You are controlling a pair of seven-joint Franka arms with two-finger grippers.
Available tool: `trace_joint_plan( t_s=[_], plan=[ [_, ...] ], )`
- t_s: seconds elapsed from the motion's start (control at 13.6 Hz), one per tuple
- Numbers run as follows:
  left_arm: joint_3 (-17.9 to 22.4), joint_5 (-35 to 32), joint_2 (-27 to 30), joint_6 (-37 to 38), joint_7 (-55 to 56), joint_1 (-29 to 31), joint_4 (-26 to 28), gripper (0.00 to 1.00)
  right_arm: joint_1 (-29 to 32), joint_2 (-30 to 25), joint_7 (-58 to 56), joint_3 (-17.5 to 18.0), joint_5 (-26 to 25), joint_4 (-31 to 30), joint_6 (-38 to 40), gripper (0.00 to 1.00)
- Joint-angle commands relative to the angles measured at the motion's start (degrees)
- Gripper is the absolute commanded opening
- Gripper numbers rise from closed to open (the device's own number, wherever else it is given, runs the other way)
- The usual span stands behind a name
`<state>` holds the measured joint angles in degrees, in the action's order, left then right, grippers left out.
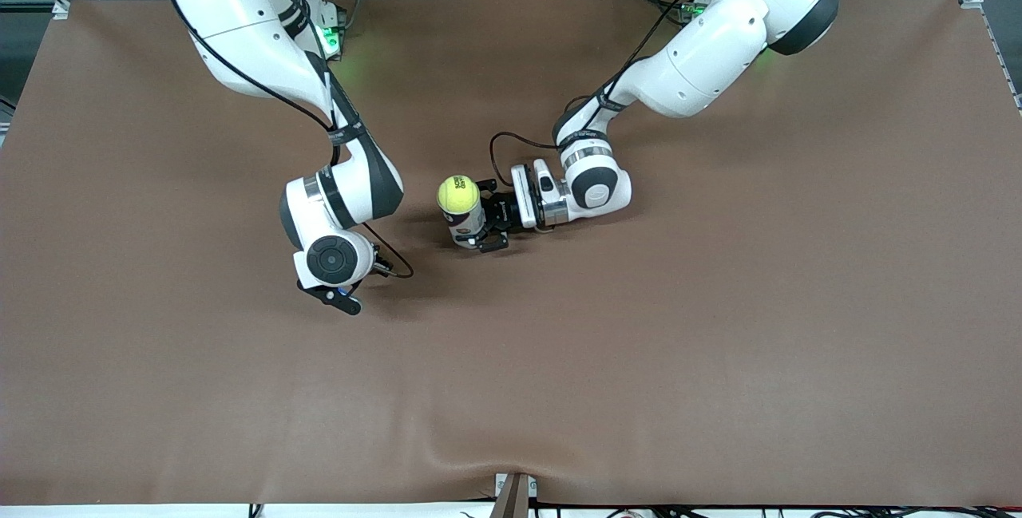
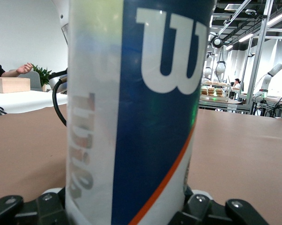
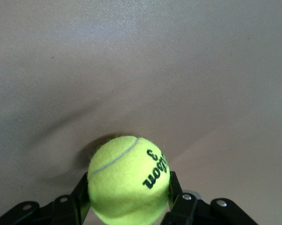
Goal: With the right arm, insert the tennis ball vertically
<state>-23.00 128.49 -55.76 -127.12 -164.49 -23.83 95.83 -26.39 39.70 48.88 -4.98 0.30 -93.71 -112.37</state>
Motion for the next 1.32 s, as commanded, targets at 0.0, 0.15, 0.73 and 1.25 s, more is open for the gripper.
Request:
trace_joint_plan(
  t_s=[0.0, 0.15, 0.73, 1.25],
  plan=[
    [-1.79, 5.28, -0.84, -0.85, -24.74, 1.51, 3.23, 0.75, 0.02, -1.28, -0.54, 0.06, 0.75, 0.19, 1.09, 0.0],
    [-1.79, 5.28, -0.84, -0.85, -24.74, 1.51, 3.23, 0.75, 0.02, -3.48, -0.45, 0.06, 0.93, 5.26, 6.69, 0.0],
    [-1.79, 5.28, -0.84, -0.76, -24.74, 1.51, 3.23, 0.75, -6.12, -6.56, 11.39, 0.5, 8.05, 23.74, 25.0, 0.0],
    [-1.79, 5.28, -0.84, -0.76, -26.23, 1.42, 3.05, 0.79, -12.72, -9.46, 20.99, 0.5, 10.42, 24.98, 25.35, 0.0]
  ],
)
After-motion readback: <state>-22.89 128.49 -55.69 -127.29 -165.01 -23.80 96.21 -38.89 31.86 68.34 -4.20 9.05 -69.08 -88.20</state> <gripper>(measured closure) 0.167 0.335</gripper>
